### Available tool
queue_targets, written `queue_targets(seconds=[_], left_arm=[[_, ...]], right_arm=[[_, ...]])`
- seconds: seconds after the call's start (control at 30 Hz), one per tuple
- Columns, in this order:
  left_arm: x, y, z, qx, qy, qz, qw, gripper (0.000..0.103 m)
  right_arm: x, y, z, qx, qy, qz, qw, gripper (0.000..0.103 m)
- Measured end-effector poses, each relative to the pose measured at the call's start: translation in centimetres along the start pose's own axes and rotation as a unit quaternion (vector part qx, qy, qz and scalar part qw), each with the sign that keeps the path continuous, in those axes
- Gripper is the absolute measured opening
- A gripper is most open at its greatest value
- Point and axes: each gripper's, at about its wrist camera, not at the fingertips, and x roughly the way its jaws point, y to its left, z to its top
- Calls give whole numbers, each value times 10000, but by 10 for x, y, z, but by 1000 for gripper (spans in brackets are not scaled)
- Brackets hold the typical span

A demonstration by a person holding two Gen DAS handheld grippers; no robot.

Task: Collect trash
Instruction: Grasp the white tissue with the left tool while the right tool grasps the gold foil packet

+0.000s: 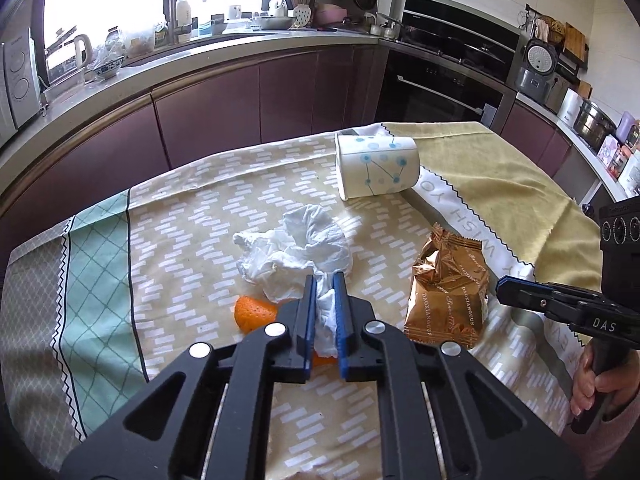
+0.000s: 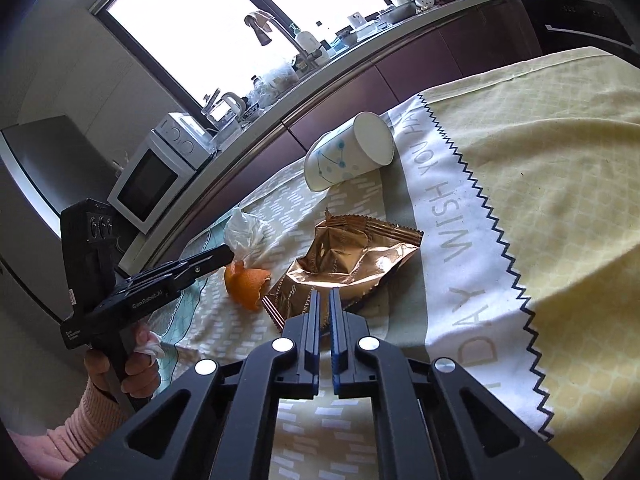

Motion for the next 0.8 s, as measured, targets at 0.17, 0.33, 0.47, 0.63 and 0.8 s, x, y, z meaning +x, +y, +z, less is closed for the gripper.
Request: queue_targets(seconds=[0.17, 0.33, 0.47, 0.63, 0.8], left_arm=[[-19, 4, 0, -69, -194, -73, 9998, 9], [-32, 6, -2, -132, -319, -144, 9993, 9], [-38, 10, -6, -205, -357, -194, 9990, 9], [-44, 20, -12, -375, -352, -255, 9983, 9], [-53, 29, -19, -509, -413, -234, 9976, 9]], right_arm=[[-4, -6, 8, 81, -112, -326, 9994, 22], [5, -16, 25, 173, -75, -671, 9976, 51], [22, -13, 32, 31, 77, -859, 9963, 58], [34, 4, 30, -350, 214, -955, 9946, 62], [40, 9, 27, -369, 360, -801, 9955, 22]])
